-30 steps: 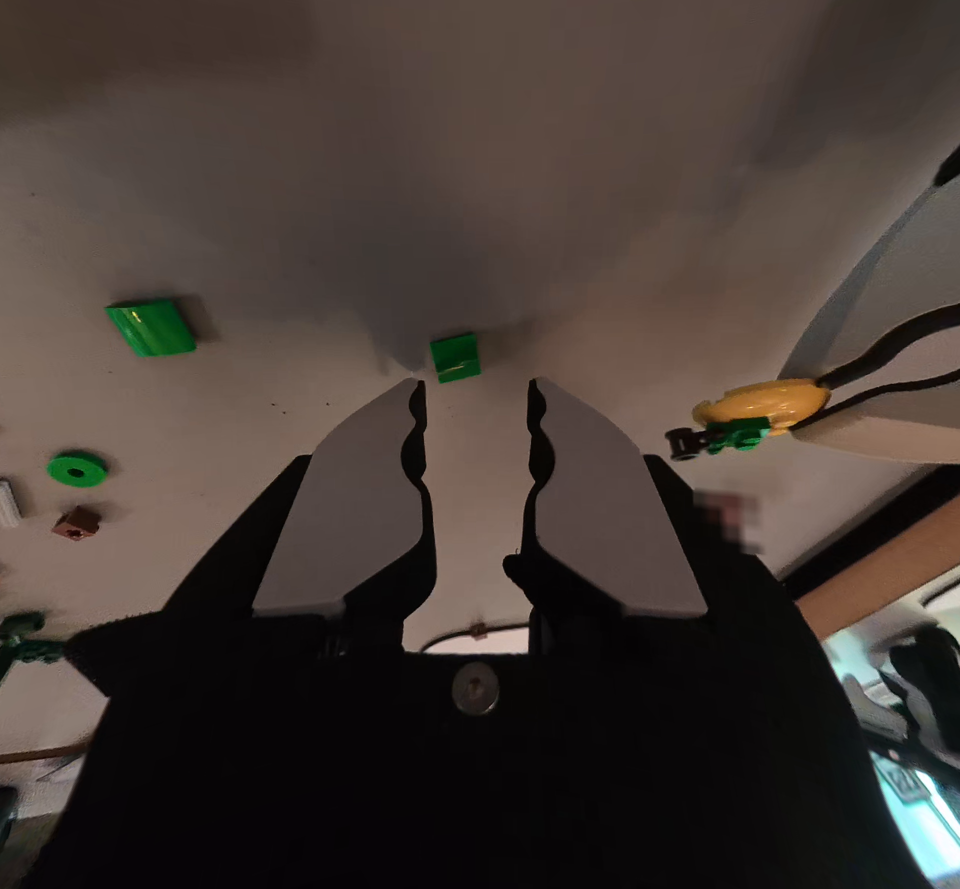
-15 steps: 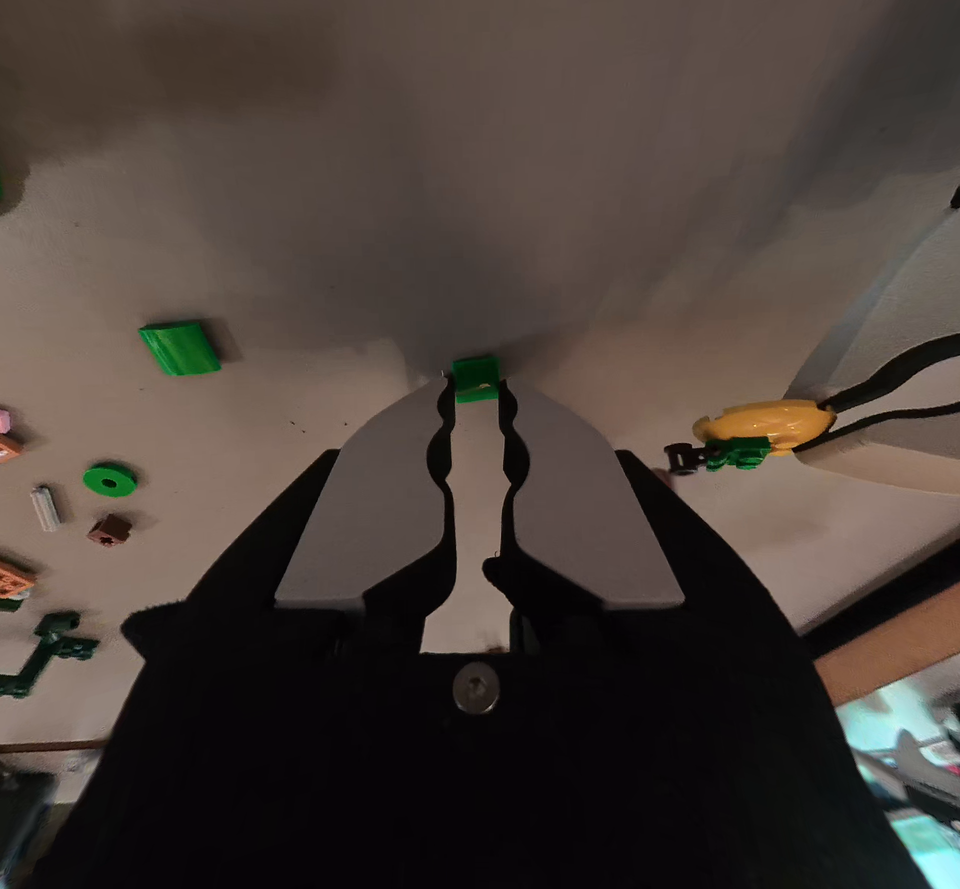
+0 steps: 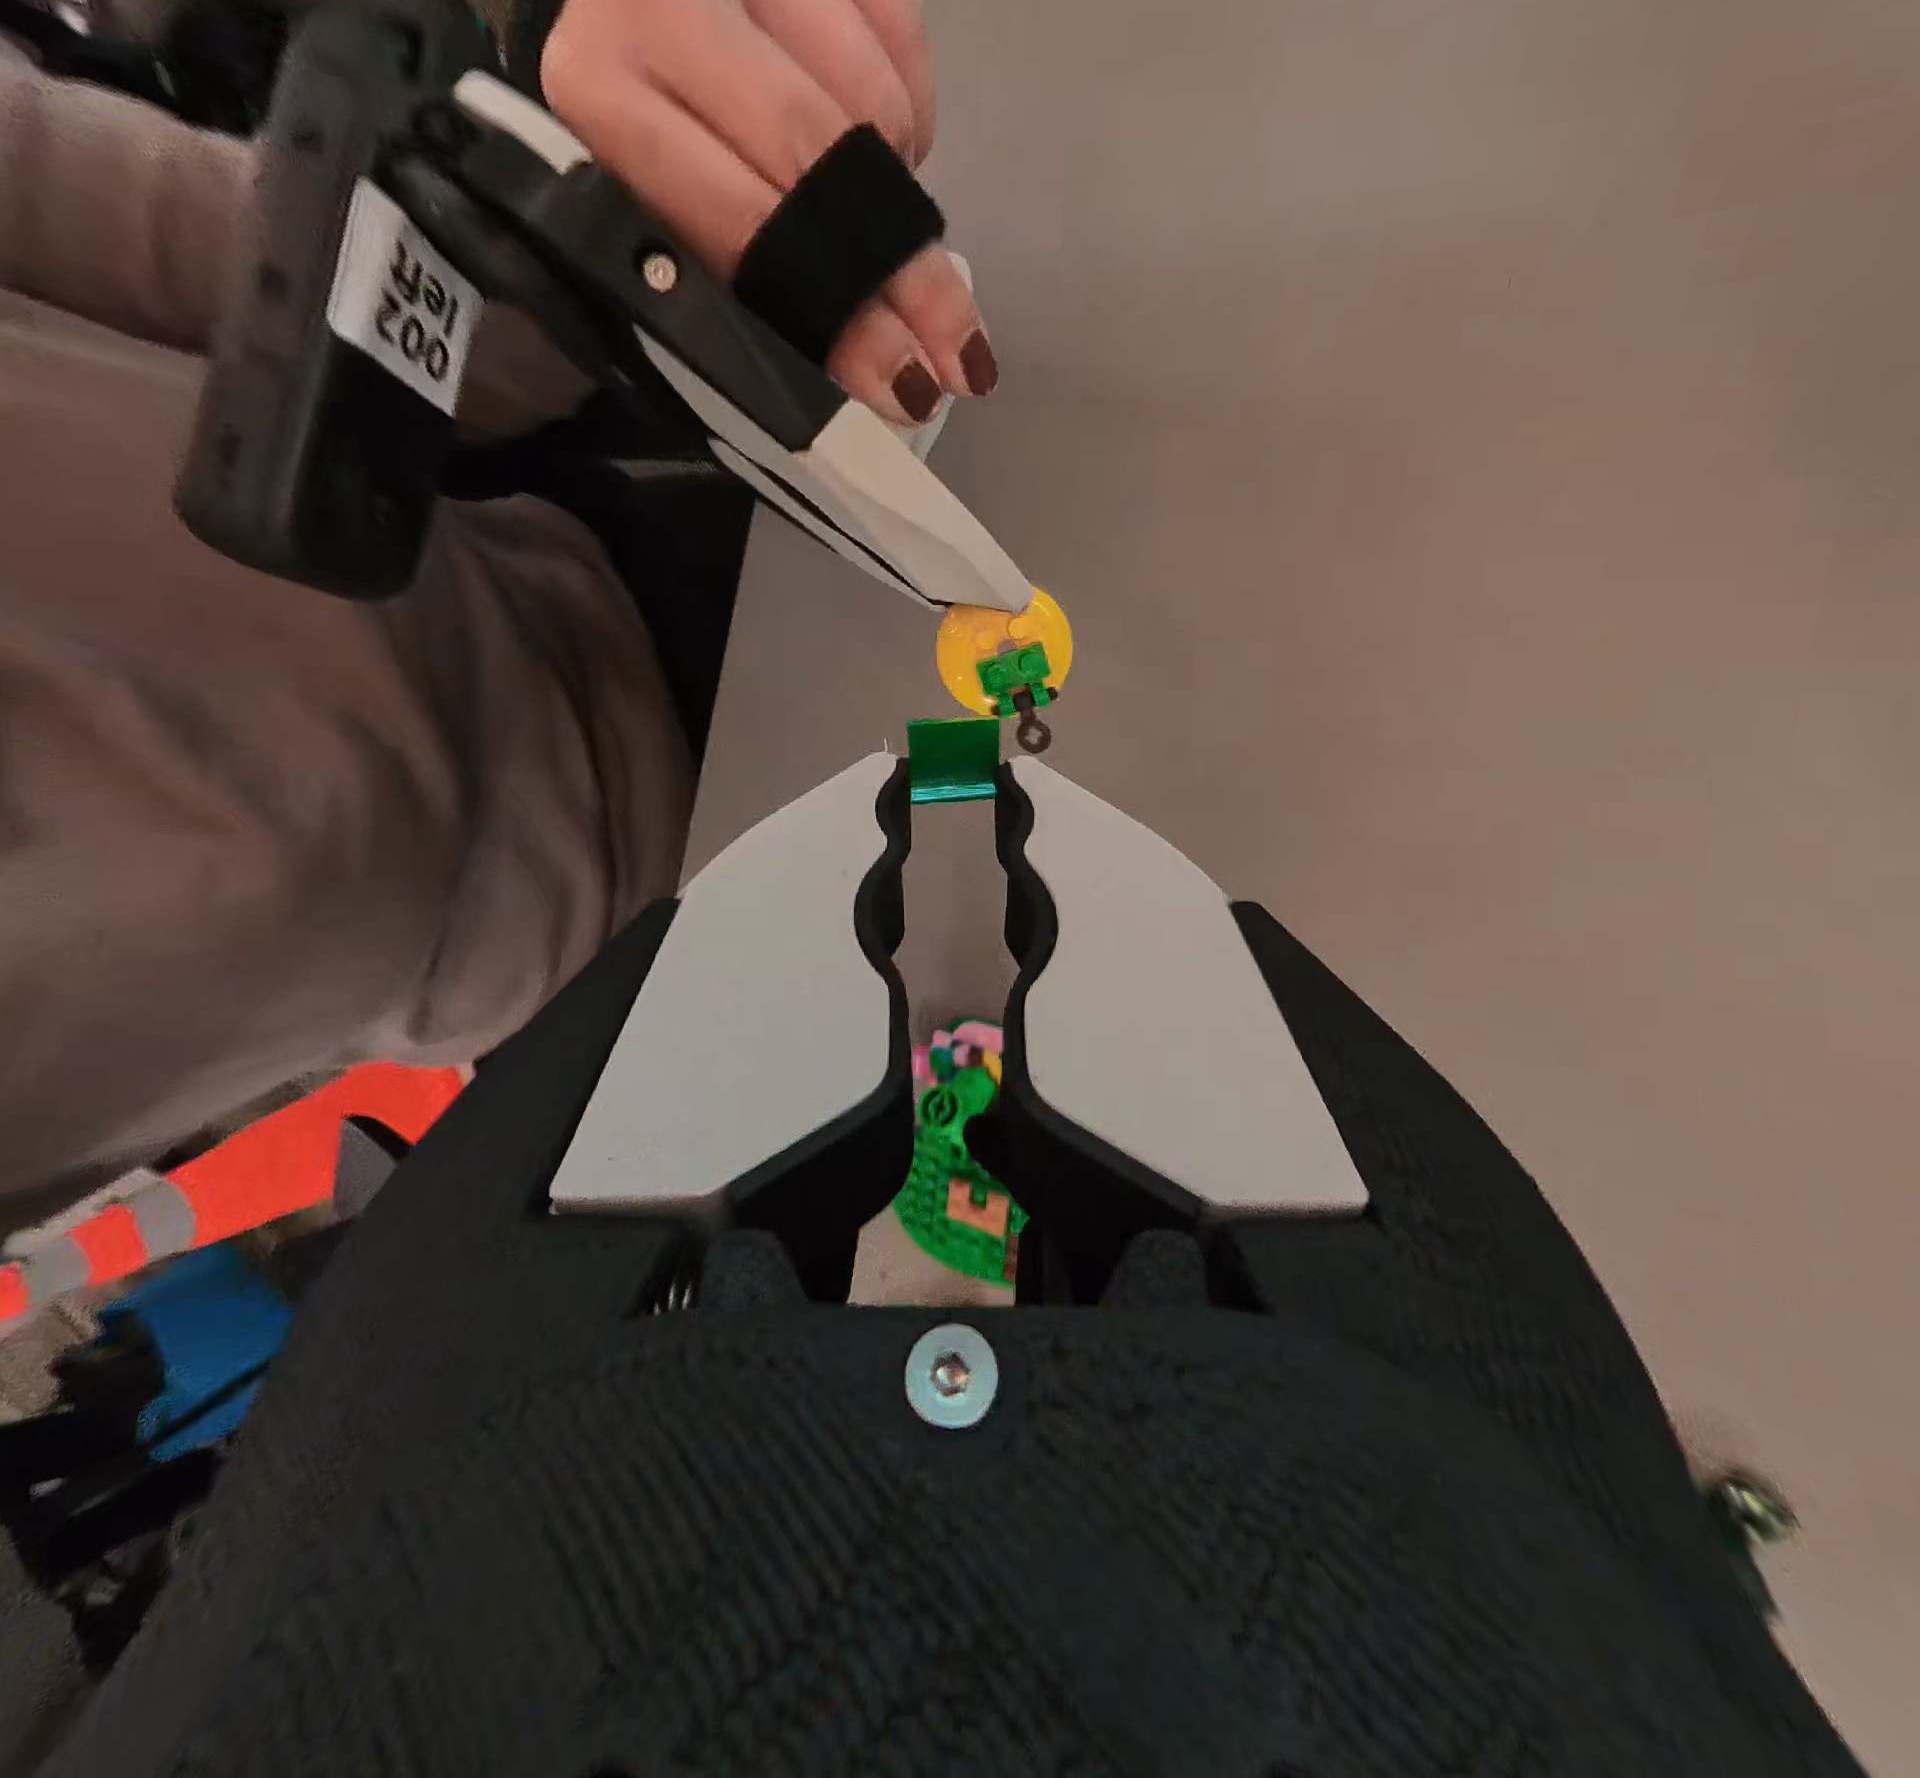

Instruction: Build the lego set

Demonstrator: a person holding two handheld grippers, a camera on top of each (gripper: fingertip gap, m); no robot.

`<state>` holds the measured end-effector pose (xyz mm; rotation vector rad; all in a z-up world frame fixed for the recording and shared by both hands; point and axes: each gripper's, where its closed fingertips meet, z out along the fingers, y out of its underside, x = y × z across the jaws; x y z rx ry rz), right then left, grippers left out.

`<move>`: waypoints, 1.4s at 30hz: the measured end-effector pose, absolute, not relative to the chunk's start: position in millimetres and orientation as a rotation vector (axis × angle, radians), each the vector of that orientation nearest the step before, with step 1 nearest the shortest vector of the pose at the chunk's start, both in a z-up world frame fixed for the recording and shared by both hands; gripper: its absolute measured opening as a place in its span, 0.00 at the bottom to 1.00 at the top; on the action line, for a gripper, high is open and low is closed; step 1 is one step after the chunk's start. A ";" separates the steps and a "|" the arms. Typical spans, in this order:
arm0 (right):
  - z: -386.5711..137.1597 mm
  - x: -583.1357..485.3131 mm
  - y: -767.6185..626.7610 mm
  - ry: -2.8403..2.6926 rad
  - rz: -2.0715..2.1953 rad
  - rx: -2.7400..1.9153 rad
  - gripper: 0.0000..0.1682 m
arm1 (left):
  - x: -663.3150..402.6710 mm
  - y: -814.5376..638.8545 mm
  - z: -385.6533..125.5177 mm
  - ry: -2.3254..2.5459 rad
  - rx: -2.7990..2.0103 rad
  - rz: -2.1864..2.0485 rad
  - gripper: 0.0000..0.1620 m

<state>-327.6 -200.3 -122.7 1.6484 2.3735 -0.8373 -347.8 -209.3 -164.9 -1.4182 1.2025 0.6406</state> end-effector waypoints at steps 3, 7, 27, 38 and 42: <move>-106.6 -309.6 -220.8 2.413 -0.758 1.610 0.08 | -324.6 -222.5 -140.4 1.193 -1.355 0.540 0.03; -80.6 -298.4 -250.9 2.433 -0.761 1.584 0.08 | -306.2 -240.9 -112.0 1.225 -1.290 0.568 0.03; -55.9 -280.3 -273.6 2.732 -0.233 1.627 0.09 | -291.6 -271.5 -60.3 1.179 -1.101 0.747 0.03; -49.3 -285.4 -279.6 2.669 -0.283 1.642 0.08 | -290.4 -273.6 -57.3 1.177 -1.085 0.751 0.03; -51.0 -284.9 -274.4 2.663 -0.266 1.649 0.08 | -290.2 -275.9 -54.8 1.168 -1.079 0.723 0.03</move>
